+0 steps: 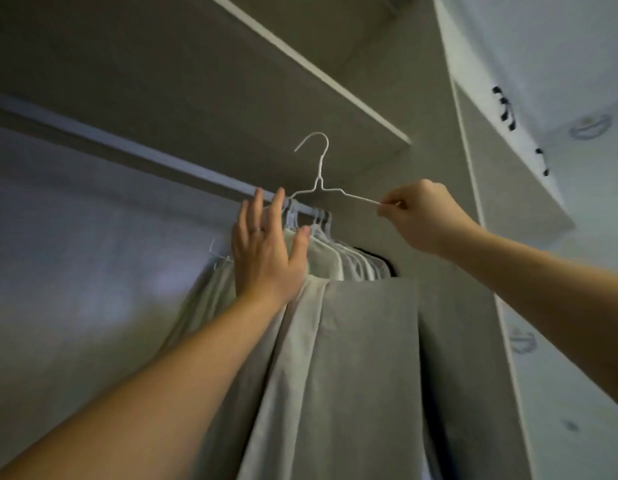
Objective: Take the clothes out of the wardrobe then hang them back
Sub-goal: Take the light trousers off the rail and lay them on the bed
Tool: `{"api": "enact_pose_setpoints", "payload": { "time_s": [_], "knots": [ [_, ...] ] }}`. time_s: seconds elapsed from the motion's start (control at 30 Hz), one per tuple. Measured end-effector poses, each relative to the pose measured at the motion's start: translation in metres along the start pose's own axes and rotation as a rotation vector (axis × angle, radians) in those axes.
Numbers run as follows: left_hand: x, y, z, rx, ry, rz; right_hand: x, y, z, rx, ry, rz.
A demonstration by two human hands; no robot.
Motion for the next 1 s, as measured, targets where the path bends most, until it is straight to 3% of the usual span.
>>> {"api": "enact_pose_setpoints", "payload": {
  "time_s": [0.07, 0.33, 0.5, 0.8, 1.0],
  "knots": [
    [-0.003, 0.004, 0.028, 0.0, 0.035, 0.029, 0.026, 0.017, 0.016, -0.006, 0.079, -0.017],
    [-0.063, 0.066, 0.166, 0.062, 0.161, -0.17, 0.171, 0.105, 0.086, -0.032, 0.36, -0.093],
    [-0.091, 0.116, 0.283, 0.018, 0.409, -0.254, 0.288, 0.171, 0.129, -0.108, 0.521, -0.12],
    [-0.164, 0.238, 0.515, 0.088, 0.778, -0.654, 0.499, 0.298, 0.2, -0.356, 0.869, -0.161],
    [-0.174, 0.325, 0.683, -0.017, 1.08, -0.86, 0.621, 0.393, 0.209, -0.579, 1.159, -0.199]
  ]
}}
Point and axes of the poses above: each hand's wrist, its own y-axis away from the middle knuckle, its own x-axis out of the back of the hand, z = x × y, the point moved 8 cm from there along -y, towards the middle knuckle, and after that the axes turned 6 degrees about x, right-handed, at the moved point
